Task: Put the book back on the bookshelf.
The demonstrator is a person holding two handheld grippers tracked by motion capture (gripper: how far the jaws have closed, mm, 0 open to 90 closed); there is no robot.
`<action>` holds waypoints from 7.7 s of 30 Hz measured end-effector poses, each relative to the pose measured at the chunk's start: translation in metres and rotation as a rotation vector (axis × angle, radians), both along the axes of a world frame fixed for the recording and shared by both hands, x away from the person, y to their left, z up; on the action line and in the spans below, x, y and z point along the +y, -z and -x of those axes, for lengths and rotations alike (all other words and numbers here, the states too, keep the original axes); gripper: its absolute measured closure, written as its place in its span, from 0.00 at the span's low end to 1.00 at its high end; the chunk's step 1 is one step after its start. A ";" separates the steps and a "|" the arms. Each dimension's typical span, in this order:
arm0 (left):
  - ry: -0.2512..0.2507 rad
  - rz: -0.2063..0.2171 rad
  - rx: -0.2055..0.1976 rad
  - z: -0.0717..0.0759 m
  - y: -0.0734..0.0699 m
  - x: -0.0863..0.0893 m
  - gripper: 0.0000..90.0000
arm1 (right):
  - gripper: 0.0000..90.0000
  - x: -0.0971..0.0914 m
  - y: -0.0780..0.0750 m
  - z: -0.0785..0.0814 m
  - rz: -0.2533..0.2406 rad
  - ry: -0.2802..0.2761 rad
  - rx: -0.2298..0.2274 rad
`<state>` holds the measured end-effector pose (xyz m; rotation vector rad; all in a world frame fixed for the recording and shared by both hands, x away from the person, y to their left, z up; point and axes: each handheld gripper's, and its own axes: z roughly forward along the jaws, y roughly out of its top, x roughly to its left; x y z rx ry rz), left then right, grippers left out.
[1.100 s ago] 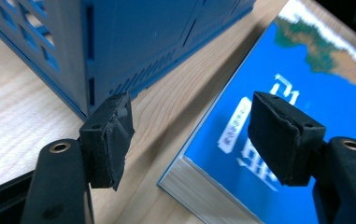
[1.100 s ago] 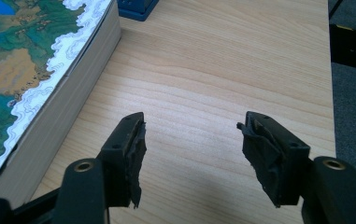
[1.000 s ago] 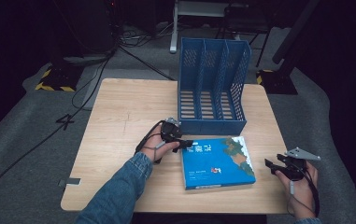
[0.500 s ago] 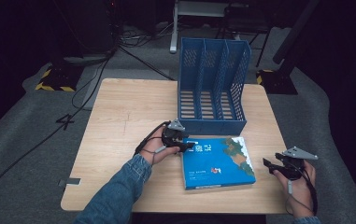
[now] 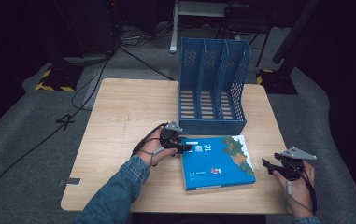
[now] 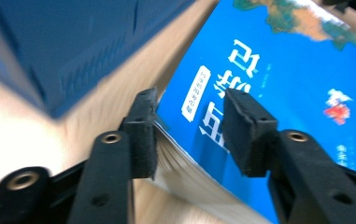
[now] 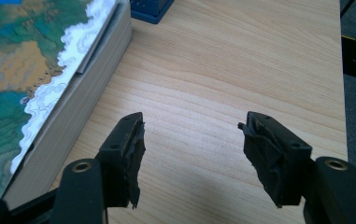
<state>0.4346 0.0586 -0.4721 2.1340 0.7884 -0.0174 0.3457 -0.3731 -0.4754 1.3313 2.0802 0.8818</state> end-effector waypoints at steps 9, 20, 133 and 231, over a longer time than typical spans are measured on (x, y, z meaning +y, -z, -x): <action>0.090 0.182 -0.072 0.012 -0.028 -0.002 0.63 | 0.43 -0.001 0.001 0.000 0.003 0.000 0.004; 0.113 0.020 0.203 0.018 -0.001 -0.009 0.64 | 0.43 0.002 0.001 0.000 0.010 -0.014 0.005; 0.064 0.173 0.384 0.024 -0.065 -0.053 0.90 | 0.01 0.197 0.046 0.039 0.569 -0.415 -0.631; -0.599 0.008 0.158 -0.034 0.020 0.121 0.55 | 0.69 0.167 -0.115 0.005 -0.057 -0.337 -0.411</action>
